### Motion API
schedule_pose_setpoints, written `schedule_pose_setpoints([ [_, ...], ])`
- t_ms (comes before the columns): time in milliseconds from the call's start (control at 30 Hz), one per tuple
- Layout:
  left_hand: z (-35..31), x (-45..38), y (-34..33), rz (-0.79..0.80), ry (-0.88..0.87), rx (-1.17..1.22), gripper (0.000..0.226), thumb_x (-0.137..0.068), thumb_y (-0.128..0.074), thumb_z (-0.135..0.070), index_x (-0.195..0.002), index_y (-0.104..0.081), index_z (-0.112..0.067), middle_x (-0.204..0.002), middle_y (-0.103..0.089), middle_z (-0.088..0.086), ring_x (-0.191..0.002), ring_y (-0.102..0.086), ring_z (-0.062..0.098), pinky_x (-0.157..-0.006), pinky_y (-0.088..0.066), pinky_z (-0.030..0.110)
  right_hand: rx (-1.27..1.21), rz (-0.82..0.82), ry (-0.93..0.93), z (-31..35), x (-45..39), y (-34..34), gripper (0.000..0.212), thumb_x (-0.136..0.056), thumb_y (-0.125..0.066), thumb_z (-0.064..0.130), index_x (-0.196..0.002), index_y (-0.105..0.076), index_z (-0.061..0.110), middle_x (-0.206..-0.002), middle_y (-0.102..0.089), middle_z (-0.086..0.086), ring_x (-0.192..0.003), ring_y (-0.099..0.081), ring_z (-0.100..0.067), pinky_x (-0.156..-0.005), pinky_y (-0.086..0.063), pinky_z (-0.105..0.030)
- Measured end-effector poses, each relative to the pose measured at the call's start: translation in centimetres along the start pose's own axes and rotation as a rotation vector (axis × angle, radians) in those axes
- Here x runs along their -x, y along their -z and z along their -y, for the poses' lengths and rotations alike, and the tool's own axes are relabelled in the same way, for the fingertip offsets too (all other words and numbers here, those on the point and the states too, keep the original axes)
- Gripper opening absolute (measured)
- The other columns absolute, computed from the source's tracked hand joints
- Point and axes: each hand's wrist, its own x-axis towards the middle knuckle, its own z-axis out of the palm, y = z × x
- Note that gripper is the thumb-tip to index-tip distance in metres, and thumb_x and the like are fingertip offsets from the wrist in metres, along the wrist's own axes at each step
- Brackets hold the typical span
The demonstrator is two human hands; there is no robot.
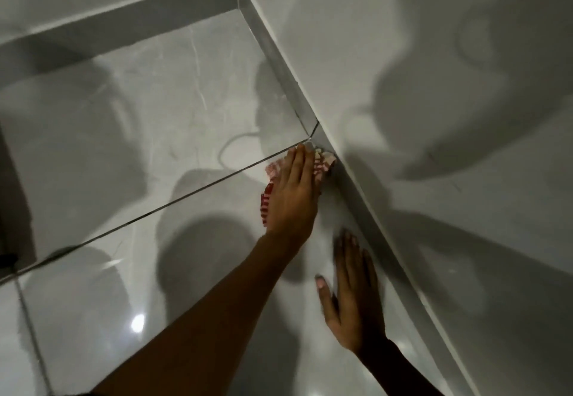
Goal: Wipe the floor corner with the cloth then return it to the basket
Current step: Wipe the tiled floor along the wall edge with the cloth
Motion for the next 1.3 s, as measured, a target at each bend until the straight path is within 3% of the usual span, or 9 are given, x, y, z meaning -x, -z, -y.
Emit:
schedule_pose_setpoints([
  [133,1.8,0.4,-3.4,-0.063,-0.159,-0.030,0.060,-0.118,-0.042,-0.035,-0.171,-0.029,-0.011,-0.182,-0.020,0.007,-0.171,-0.010,0.027,-0.140,-0.009,0.044,0.131,0.019,0.033,-0.5,0.0,-0.9,0.089,-0.114,-0.035,0.066,-0.180,-0.017,0.009,-0.191,-0.013,-0.007,-0.177,-0.018,-0.026,-0.141,-0.026,-0.050],
  [267,2.9,1.3,-3.9,-0.041,-0.243,-0.172,0.054,-0.116,-0.037,-0.036,-0.164,-0.046,-0.011,-0.174,-0.041,0.010,-0.166,-0.030,0.028,-0.135,-0.028,0.052,0.199,0.003,0.025,-0.9,0.1,-1.6,0.091,-0.113,-0.035,0.068,-0.180,-0.016,0.009,-0.191,-0.010,-0.007,-0.177,-0.017,-0.025,-0.141,-0.020,-0.045],
  [433,5.9,0.4,-1.3,-0.039,-0.476,-0.316,0.048,-0.116,-0.045,-0.033,-0.157,-0.057,-0.010,-0.167,-0.052,0.012,-0.159,-0.044,0.031,-0.134,-0.032,0.049,0.088,-0.027,0.018,-0.8,0.2,-1.4,0.090,-0.112,-0.048,0.059,-0.179,-0.019,0.007,-0.191,-0.011,-0.007,-0.178,-0.014,-0.025,-0.143,-0.023,-0.048],
  [633,1.3,0.5,-3.0,-0.100,-0.182,-0.271,0.049,-0.115,-0.042,-0.035,-0.156,-0.058,-0.014,-0.172,-0.045,0.011,-0.163,-0.035,0.033,-0.136,-0.023,0.051,0.149,-0.069,0.016,-0.8,0.3,-1.4,0.092,-0.112,-0.052,0.062,-0.178,-0.023,0.005,-0.190,-0.016,-0.010,-0.177,-0.018,-0.025,-0.140,-0.032,-0.050],
  [700,1.1,2.1,-3.5,-0.075,-0.227,-0.227,0.046,-0.115,-0.046,-0.034,-0.155,-0.060,-0.015,-0.172,-0.044,0.010,-0.164,-0.035,0.033,-0.137,-0.022,0.051,0.146,-0.094,0.021,-0.7,0.3,-1.4,0.092,-0.111,-0.055,0.062,-0.177,-0.026,0.005,-0.189,-0.020,-0.010,-0.176,-0.021,-0.026,-0.138,-0.035,-0.051],
  [833,4.0,3.0,-1.7,0.049,-0.508,-0.254,0.049,-0.115,-0.047,-0.034,-0.161,-0.053,-0.018,-0.172,-0.044,0.008,-0.164,-0.033,0.029,-0.137,-0.023,0.051,0.114,-0.090,-0.022,-0.8,0.4,-1.5,0.096,-0.110,-0.050,0.068,-0.177,-0.024,0.005,-0.190,-0.017,-0.010,-0.177,-0.020,-0.027,-0.139,-0.032,-0.048],
  [1033,0.0,2.3,-3.7,-0.096,-0.159,-0.134,0.046,-0.114,-0.047,-0.034,-0.154,-0.060,-0.016,-0.170,-0.048,0.009,-0.164,-0.033,0.030,-0.137,-0.020,0.053,0.135,-0.117,-0.046,-0.7,0.5,-1.8,0.101,-0.109,-0.049,0.073,-0.175,-0.028,-0.001,-0.187,-0.024,-0.017,-0.175,-0.026,-0.032,-0.138,-0.035,-0.051],
  [1200,4.7,1.8,-0.6,0.060,-0.617,-0.202,0.044,-0.113,-0.053,-0.025,-0.152,-0.063,-0.009,-0.165,-0.054,0.014,-0.158,-0.045,0.034,-0.135,-0.029,0.052,0.128,-0.119,-0.021,-0.8,0.4,-1.6,0.097,-0.110,-0.051,0.067,-0.176,-0.027,0.000,-0.188,-0.020,-0.016,-0.176,-0.021,-0.032,-0.140,-0.032,-0.052],
  [1300,5.8,-1.2,0.4,-0.063,-0.420,-0.234,0.045,-0.111,-0.052,-0.025,-0.153,-0.062,-0.011,-0.164,-0.056,0.012,-0.155,-0.049,0.035,-0.132,-0.031,0.054,0.097,-0.105,-0.025,-0.8,0.5,-1.8,0.097,-0.110,-0.051,0.066,-0.177,-0.022,0.001,-0.189,-0.016,-0.015,-0.177,-0.018,-0.031,-0.141,-0.029,-0.052],
])
